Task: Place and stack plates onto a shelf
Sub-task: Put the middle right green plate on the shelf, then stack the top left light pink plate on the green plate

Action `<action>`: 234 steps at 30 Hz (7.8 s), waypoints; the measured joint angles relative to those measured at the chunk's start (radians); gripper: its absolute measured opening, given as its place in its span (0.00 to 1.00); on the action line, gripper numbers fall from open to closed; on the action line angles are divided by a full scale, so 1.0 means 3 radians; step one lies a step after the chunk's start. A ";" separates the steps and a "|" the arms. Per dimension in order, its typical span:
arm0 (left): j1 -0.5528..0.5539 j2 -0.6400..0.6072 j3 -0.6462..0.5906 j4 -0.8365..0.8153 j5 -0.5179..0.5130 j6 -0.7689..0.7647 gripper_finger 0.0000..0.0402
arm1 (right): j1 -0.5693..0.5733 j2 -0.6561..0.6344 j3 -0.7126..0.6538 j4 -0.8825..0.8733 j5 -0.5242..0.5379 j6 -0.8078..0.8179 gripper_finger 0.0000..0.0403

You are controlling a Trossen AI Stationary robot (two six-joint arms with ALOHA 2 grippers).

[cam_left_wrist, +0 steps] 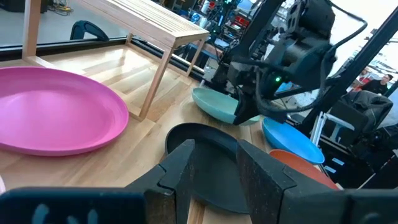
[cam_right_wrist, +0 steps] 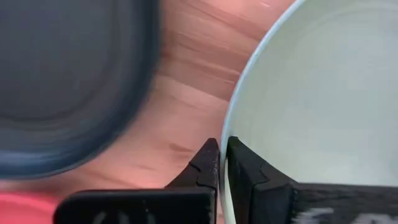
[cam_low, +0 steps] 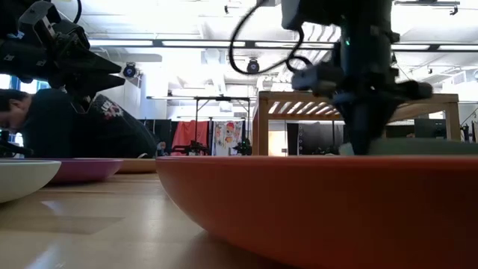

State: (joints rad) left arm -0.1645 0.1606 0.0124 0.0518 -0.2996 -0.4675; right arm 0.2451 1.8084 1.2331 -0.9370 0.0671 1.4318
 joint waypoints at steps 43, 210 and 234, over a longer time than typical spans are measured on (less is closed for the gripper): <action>0.0001 0.0000 0.0000 0.0001 0.0000 0.0000 0.27 | 0.0015 0.0000 0.2544 -0.1134 0.0361 -0.1483 0.00; 0.0812 0.2002 0.2342 -0.3258 -0.0139 -0.0400 0.27 | -0.0590 0.0249 0.3726 -0.1445 0.0377 -0.2843 0.17; 0.1629 0.3745 0.2342 -0.2545 0.0549 0.0184 0.27 | -0.0501 0.0273 0.3689 -0.1442 0.0446 -0.2816 0.17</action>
State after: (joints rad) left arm 0.3241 1.2841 0.7151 -0.7117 -0.1349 -0.4122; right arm 0.0948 1.8904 2.3398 -1.3695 0.2008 0.5870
